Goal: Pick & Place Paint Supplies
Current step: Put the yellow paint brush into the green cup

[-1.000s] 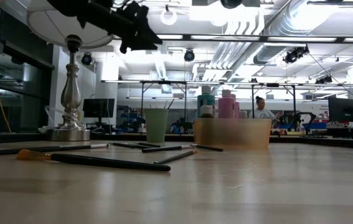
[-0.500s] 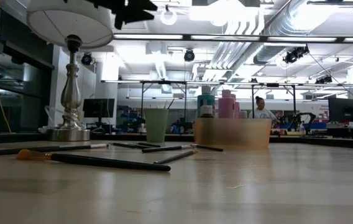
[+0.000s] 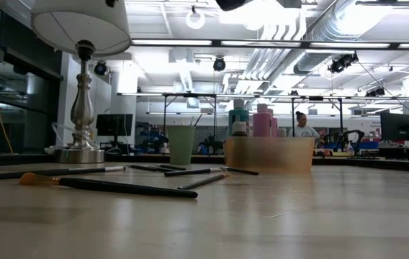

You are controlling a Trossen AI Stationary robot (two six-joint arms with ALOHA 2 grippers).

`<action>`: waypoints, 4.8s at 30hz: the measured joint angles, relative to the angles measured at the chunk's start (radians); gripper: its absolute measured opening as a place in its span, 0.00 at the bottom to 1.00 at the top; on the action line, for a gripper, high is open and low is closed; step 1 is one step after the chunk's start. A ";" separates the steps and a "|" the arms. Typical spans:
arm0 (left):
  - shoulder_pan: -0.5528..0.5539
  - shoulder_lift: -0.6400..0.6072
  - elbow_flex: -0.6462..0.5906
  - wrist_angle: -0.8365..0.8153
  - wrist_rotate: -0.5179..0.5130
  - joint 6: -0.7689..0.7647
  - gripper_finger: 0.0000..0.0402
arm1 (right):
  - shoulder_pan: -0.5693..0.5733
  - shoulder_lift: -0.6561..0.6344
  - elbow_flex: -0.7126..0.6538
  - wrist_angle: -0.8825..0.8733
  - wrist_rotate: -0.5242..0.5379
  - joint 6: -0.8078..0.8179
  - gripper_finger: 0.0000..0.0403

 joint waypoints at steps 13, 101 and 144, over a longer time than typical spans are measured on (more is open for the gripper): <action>0.000 -0.103 -0.001 -0.152 0.084 0.011 0.44 | -0.012 0.203 -0.001 -0.305 0.073 0.309 0.43; 0.000 -0.084 0.000 -0.271 0.116 -0.005 0.44 | -0.023 -0.020 -0.324 -0.088 0.352 0.114 0.01; -0.080 0.313 -0.001 0.484 0.405 -0.471 0.75 | -0.182 -0.362 -0.322 0.589 0.037 -1.135 0.01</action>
